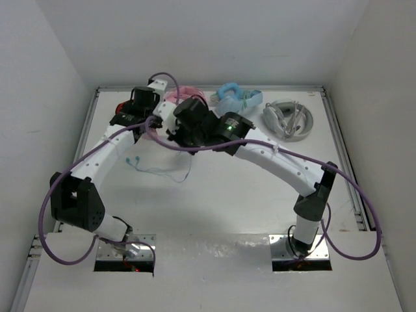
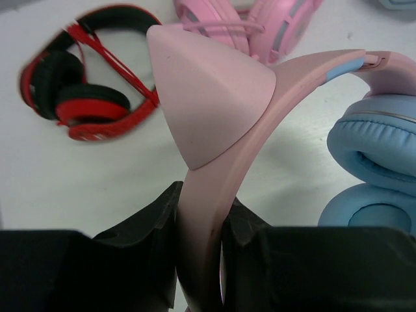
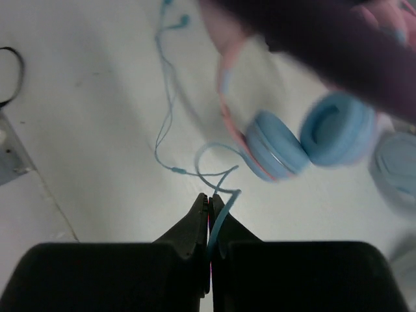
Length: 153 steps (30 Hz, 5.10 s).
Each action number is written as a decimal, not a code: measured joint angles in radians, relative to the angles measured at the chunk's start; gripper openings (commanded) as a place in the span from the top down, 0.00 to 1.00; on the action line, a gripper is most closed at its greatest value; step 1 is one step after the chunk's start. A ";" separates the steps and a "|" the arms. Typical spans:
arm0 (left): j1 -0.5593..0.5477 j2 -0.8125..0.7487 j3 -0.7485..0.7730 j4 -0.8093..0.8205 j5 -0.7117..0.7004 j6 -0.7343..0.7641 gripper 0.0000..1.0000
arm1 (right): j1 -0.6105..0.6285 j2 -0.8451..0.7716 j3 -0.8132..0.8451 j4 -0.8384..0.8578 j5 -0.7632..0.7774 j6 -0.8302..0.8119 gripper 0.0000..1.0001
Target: Wrap the headphones
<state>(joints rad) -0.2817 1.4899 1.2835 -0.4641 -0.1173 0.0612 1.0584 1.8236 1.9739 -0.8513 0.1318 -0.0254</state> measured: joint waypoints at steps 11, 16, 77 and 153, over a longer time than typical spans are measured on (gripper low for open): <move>-0.065 -0.037 0.000 0.037 0.006 0.256 1.00 | -0.123 -0.026 0.053 -0.172 0.190 -0.010 1.00; -0.069 -0.039 0.006 -0.015 0.087 0.338 1.00 | -0.190 -0.029 0.053 -0.189 0.268 -0.038 1.00; 0.138 0.020 0.357 -0.239 0.270 -0.516 1.00 | -0.129 -0.158 -0.673 0.627 0.192 0.151 1.00; -0.229 -0.089 0.250 -0.328 0.412 0.247 1.00 | -0.463 -0.476 -0.782 0.708 0.051 0.108 1.00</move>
<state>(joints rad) -0.5110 1.4006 1.5333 -0.7925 0.2943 0.3084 0.5953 1.3479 1.1915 -0.1429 0.1825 0.0830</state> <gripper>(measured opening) 0.211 0.002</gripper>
